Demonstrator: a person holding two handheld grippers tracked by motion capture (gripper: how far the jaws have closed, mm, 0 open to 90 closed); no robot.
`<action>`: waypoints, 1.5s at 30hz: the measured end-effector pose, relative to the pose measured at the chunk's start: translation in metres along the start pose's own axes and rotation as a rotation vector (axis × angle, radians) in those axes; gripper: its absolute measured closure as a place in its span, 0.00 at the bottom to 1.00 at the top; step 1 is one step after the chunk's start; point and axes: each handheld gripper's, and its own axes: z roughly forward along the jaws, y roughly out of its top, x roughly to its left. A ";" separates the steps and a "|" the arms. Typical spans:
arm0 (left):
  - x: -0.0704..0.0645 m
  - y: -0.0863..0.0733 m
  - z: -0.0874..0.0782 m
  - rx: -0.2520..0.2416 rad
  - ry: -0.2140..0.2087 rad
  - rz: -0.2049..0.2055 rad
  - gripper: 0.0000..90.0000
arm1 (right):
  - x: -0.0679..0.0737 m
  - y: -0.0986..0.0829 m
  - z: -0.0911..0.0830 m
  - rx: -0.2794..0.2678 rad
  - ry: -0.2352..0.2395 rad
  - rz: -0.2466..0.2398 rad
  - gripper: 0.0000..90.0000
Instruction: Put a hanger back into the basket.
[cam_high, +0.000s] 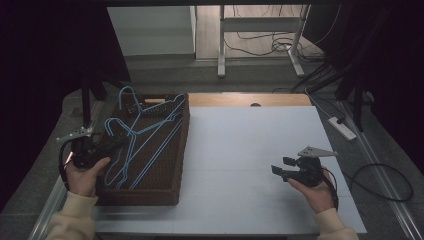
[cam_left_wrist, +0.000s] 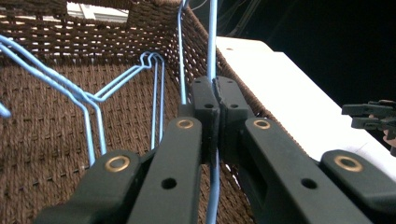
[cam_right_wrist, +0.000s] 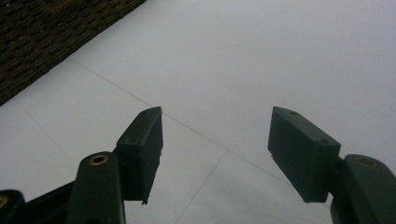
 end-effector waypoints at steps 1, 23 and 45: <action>0.000 0.000 0.000 0.017 0.004 0.002 0.97 | 0.000 0.000 0.000 0.000 0.001 0.000 0.40; 0.025 -0.004 0.033 0.222 0.128 -0.046 0.96 | 0.001 0.000 0.001 -0.003 0.002 -0.001 0.41; -0.032 0.009 0.004 0.000 0.166 0.288 0.33 | 0.001 -0.001 -0.001 -0.002 0.009 -0.013 0.39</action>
